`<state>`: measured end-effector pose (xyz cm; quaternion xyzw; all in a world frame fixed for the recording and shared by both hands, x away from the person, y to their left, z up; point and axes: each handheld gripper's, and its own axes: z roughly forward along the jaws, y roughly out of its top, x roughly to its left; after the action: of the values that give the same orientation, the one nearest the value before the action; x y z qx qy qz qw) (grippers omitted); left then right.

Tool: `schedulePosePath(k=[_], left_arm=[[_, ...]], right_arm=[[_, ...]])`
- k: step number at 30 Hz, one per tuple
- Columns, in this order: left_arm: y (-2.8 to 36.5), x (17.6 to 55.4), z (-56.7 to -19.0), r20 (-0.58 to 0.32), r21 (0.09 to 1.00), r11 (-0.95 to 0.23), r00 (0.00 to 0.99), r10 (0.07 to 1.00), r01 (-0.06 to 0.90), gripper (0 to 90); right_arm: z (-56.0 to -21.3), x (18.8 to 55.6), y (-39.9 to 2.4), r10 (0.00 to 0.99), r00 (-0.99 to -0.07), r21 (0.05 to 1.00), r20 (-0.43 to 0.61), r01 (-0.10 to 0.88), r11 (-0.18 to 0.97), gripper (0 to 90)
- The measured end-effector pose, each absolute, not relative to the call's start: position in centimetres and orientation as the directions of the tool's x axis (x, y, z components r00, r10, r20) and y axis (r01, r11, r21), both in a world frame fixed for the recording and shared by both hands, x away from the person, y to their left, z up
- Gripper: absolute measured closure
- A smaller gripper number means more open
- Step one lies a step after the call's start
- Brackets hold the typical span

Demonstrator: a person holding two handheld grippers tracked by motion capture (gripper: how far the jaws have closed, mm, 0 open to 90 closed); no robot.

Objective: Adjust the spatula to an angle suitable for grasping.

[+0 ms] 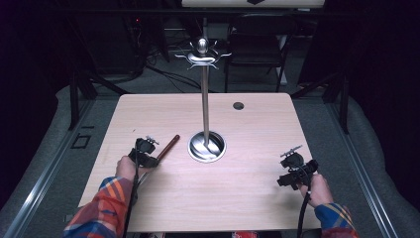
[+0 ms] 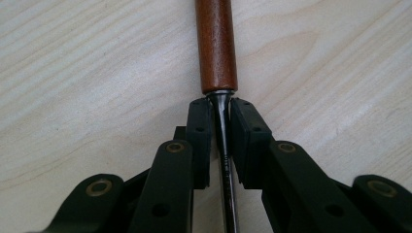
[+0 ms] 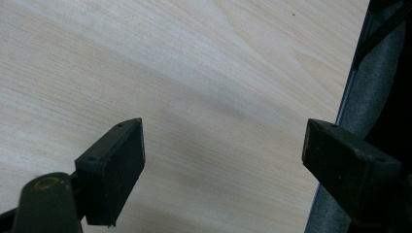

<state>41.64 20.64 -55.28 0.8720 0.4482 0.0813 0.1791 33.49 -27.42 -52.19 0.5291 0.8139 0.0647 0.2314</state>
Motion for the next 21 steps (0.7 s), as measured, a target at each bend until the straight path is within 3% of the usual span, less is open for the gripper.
schedulePosePath(k=[7,21], left_arm=[[20.65,41.61,-55.33,-0.032,0.394,-0.536,0.594,0.804,0.746,83.7],[21.14,41.2,-54.35,-0.03,0.442,-0.517,0.588,0.808,0.733,83.8]], right_arm=[[-52.38,33.51,-27.41,0.9,-0.317,0.366,-0.301,0.833,0.415,15.0],[-52.04,33.51,-27.57,0.898,-0.315,0.361,-0.307,0.835,0.416,15.1]])
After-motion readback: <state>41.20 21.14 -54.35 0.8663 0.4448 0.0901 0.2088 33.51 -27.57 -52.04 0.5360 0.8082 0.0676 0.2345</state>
